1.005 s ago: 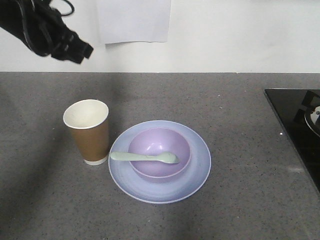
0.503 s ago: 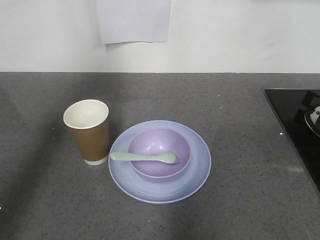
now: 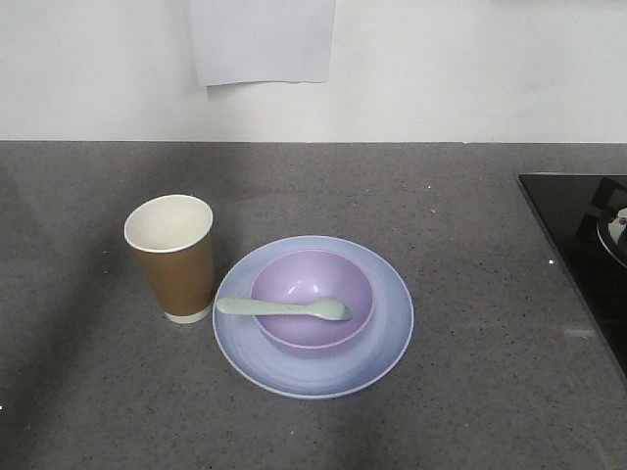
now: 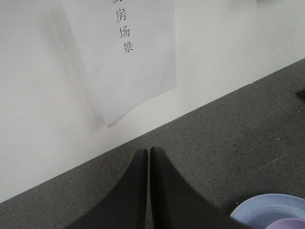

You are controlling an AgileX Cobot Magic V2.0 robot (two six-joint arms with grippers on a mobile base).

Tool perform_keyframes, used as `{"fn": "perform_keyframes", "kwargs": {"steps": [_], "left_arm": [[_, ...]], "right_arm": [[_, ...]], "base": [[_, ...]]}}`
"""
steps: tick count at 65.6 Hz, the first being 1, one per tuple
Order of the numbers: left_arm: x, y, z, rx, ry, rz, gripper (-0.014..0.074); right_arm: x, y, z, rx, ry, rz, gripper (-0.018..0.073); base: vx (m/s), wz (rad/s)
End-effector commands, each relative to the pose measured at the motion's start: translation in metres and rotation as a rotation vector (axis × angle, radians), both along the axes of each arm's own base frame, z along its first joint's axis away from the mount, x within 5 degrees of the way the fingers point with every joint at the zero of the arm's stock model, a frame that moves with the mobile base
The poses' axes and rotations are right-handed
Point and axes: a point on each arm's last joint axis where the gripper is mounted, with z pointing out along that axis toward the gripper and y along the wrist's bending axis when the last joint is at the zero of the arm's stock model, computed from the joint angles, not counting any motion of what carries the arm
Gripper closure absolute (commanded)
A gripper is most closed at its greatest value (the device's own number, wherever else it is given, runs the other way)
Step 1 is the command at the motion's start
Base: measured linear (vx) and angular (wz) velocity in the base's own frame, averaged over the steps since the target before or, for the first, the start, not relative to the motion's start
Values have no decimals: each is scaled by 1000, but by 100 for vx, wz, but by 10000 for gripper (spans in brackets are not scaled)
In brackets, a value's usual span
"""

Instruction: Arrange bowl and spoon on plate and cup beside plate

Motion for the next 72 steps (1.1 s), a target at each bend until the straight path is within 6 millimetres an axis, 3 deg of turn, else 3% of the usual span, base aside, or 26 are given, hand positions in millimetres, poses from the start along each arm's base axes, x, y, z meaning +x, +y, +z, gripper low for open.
{"fn": "perform_keyframes", "kwargs": {"steps": [1, 14, 22, 29, 40, 46, 51, 63, 72], "left_arm": [[-13, 1, 20, -56, -102, -5, 603], [-7, 3, 13, -19, -105, 21, 603], [-39, 14, 7, 36, -156, 45, 603], [-79, 29, -16, 24, -213, 60, 603], [-140, 64, -101, -6, -309, 174, 603], [-171, 74, -151, -86, -322, 243, 603], [-194, 80, -180, -162, -350, 294, 603], [-218, 87, -258, -225, -347, 383, 603], [-224, 88, -291, -308, -363, 405, 603]], "right_arm": [[-6, -3, 16, 15, -112, 0, 570], [-6, -3, 16, 15, -112, 0, 570], [-6, -3, 16, 14, -112, 0, 570], [-7, -3, 16, 15, -113, 0, 570], [-5, -3, 15, 13, -107, -1, 570], [-5, -3, 15, 13, -107, -1, 570], [-5, -3, 15, 13, -107, -1, 570], [-5, -3, 15, 13, -107, -1, 570], [-5, -3, 15, 13, -107, -1, 570]], "base": [[0, 0], [0, 0], [0, 0], [0, 0], [0, 0], [0, 0], [0, 0], [0, 0], [0, 0]]}}
